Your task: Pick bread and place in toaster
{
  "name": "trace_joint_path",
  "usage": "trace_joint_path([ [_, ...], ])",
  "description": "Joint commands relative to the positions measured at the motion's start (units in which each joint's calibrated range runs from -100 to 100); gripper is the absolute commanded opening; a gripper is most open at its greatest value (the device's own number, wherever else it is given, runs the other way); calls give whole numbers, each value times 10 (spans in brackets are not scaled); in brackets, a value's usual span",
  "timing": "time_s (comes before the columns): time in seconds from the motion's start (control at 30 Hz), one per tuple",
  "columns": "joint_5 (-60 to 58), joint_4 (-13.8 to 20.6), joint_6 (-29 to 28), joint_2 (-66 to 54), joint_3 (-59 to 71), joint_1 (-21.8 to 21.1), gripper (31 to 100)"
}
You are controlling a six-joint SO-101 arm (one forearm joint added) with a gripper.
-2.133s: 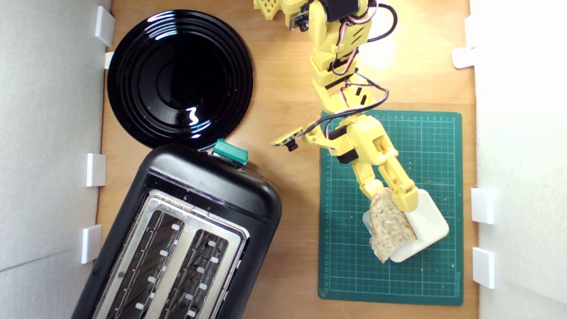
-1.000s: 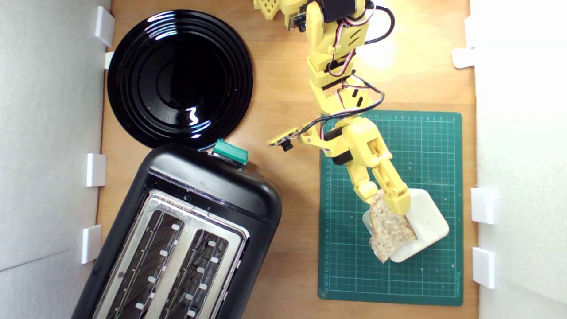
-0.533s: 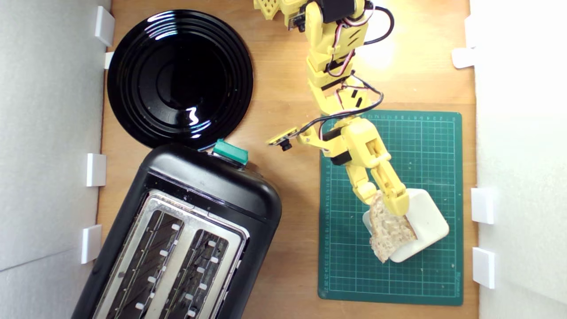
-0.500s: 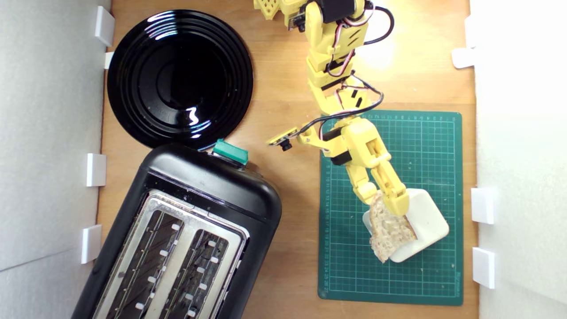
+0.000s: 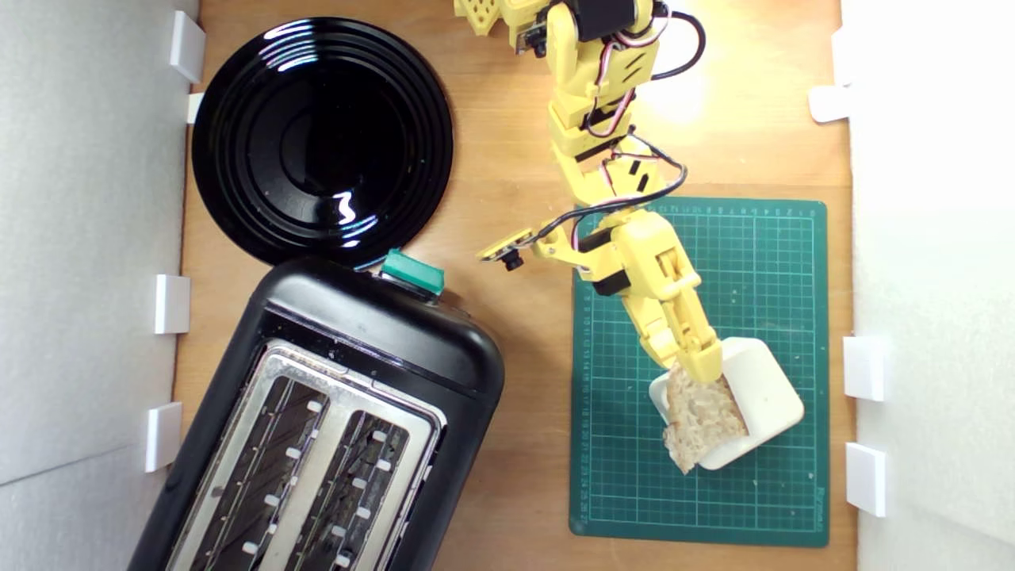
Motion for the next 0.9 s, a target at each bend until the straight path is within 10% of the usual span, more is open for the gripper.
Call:
trace_joint_path([
  [0.0, -16, -3, 5, -9, -20, 4, 685],
  [0.37, -16, -3, 4, -9, -20, 4, 556],
  [0.87, -18, -3, 5, -19, -16, 17, 562],
])
